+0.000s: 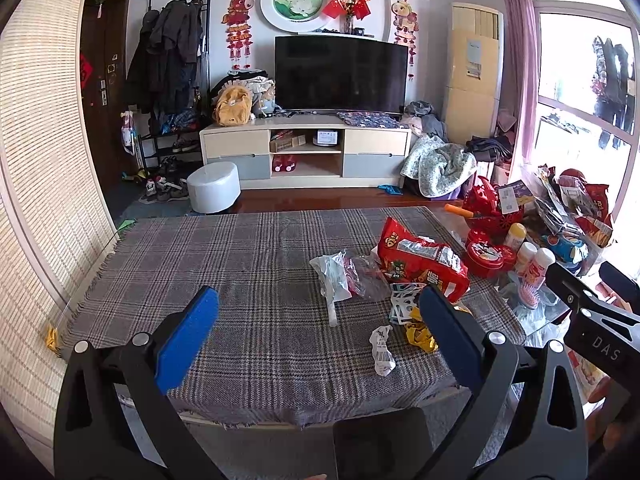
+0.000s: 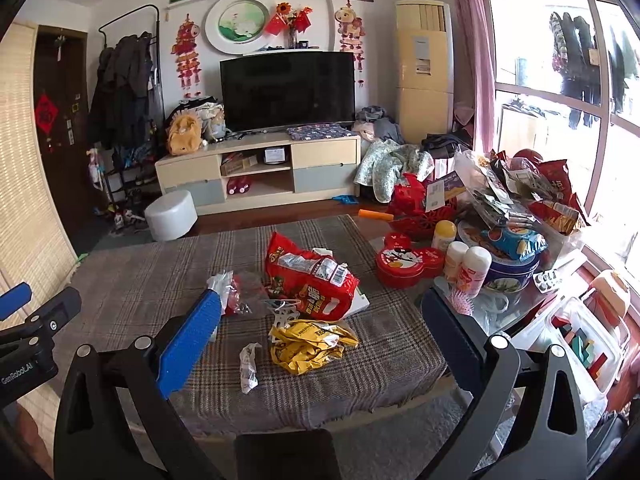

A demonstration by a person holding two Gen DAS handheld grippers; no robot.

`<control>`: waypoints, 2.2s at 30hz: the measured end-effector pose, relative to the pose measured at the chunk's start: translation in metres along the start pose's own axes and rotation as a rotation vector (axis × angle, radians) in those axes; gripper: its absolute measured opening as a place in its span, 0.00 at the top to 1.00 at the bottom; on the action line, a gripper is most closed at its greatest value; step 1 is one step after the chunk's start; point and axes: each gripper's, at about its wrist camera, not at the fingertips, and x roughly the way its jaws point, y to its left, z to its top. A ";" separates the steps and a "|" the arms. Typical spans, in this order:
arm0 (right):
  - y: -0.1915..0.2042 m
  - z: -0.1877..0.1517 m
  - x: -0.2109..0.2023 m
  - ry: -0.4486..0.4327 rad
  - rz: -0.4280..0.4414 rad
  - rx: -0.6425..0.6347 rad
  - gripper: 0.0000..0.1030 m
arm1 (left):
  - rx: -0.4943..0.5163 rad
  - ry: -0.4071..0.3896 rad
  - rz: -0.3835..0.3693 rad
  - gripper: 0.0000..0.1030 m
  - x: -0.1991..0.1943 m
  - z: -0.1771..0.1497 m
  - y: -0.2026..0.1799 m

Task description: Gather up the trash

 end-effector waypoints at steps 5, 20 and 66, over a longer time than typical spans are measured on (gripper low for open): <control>0.001 0.000 -0.001 -0.003 0.003 0.005 0.03 | -0.001 0.000 -0.001 0.07 0.000 0.000 0.001; 0.000 0.000 0.000 0.000 0.002 0.007 0.03 | -0.001 -0.002 -0.002 0.07 -0.001 0.000 0.002; -0.028 -0.006 0.031 -0.003 0.034 0.103 0.03 | 0.034 0.030 -0.006 0.08 0.039 -0.013 0.002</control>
